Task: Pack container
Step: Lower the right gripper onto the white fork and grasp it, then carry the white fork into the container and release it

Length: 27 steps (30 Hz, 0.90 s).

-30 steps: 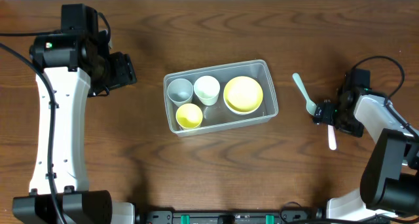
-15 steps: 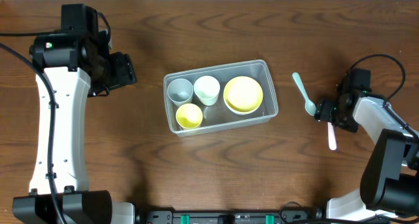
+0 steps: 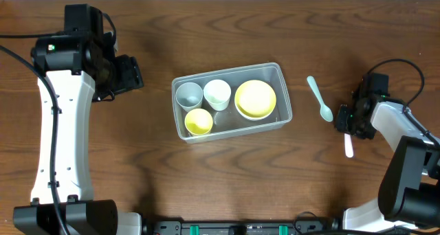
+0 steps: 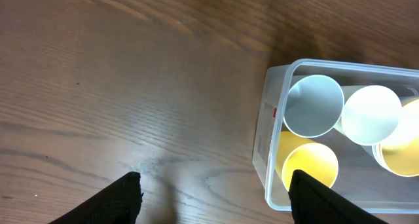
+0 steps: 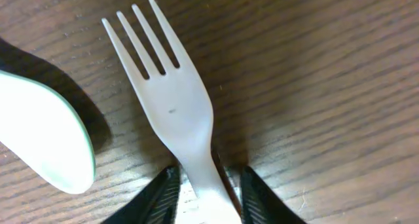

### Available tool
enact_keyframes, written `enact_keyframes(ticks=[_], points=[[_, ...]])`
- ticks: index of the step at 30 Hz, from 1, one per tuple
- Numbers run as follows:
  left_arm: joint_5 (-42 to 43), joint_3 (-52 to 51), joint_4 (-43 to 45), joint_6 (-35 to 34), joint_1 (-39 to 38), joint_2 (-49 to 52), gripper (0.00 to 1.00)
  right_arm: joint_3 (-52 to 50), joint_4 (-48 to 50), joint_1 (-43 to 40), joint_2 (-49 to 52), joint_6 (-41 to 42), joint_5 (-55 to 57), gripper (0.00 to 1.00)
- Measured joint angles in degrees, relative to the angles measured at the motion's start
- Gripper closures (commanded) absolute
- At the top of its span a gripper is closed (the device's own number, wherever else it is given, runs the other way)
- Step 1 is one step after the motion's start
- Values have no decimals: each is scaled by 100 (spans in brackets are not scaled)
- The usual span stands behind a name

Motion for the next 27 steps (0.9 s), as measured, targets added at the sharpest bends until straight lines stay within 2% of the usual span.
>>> enact_keyframes(ticks=[15,23,27], points=[[0,0,-7,2,0,0,27,-2,-4,0,-11,26,26,96],[0,0,-7,0,0,0,27,87,-109,0,-22,98,-208,99],[0,0,-9,2,0,0,27,535,-387,57,-321,44,-662,99]])
